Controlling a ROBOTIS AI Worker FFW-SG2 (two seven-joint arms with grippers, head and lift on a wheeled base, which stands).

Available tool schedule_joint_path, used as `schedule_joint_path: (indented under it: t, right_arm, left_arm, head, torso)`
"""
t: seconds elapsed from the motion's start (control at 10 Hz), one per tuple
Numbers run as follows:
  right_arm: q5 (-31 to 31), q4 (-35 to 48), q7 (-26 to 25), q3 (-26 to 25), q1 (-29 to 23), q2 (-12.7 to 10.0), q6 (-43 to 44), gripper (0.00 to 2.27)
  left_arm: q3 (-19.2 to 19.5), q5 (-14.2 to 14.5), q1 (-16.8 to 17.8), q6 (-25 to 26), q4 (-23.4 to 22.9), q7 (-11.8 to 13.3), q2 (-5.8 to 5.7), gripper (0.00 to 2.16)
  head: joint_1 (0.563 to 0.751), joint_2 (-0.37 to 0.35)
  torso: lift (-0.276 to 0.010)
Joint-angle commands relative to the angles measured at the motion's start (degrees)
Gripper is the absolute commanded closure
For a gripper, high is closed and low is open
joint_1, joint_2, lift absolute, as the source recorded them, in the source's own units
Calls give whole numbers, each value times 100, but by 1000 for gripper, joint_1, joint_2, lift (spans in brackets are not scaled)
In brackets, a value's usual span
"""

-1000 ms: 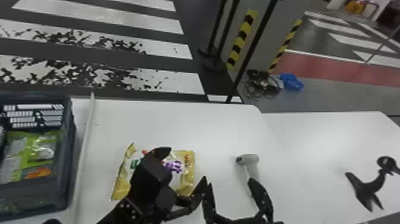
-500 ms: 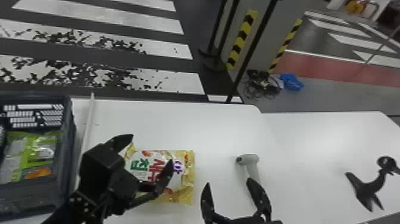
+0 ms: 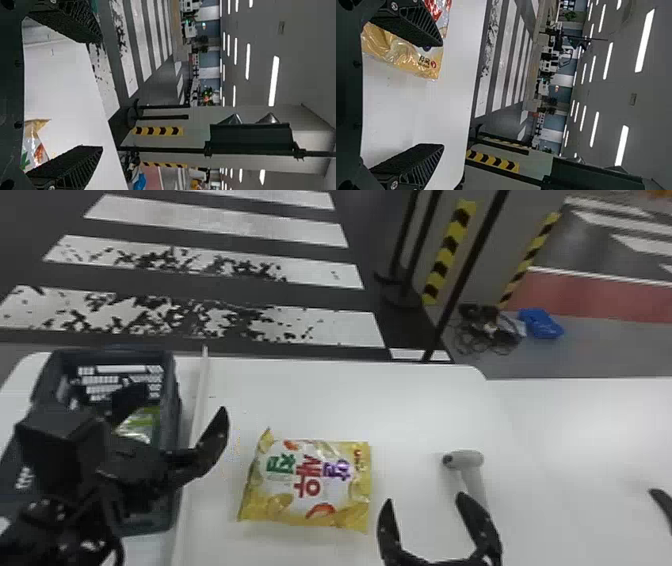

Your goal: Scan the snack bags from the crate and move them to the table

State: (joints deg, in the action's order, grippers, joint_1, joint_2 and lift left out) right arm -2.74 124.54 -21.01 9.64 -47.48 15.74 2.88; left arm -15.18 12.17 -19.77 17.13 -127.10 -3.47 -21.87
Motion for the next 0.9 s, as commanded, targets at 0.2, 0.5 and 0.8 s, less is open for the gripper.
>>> schedule_joint_path:
  t: [0.2,0.5,0.8]
  right_arm:
    - [-69,-53,54,91,55,17,-3,83]
    - [-183,-9,581,152,72,43,-478,87]
    - [-429,-105,994,425,389,43,-1093,90]
  left_arm:
    - [1272,418,-940,-539,-209,31,16,29]
    - [2046,735,-1608,-873,-271,224,86,29]
    - [2195,849,-1723,-891,-271,356,86,29]
  head:
    - [695,-87]
    - [695,44]
    - [695,144]
  torso:
    - [-95]
    - [-95]
    - [-95]
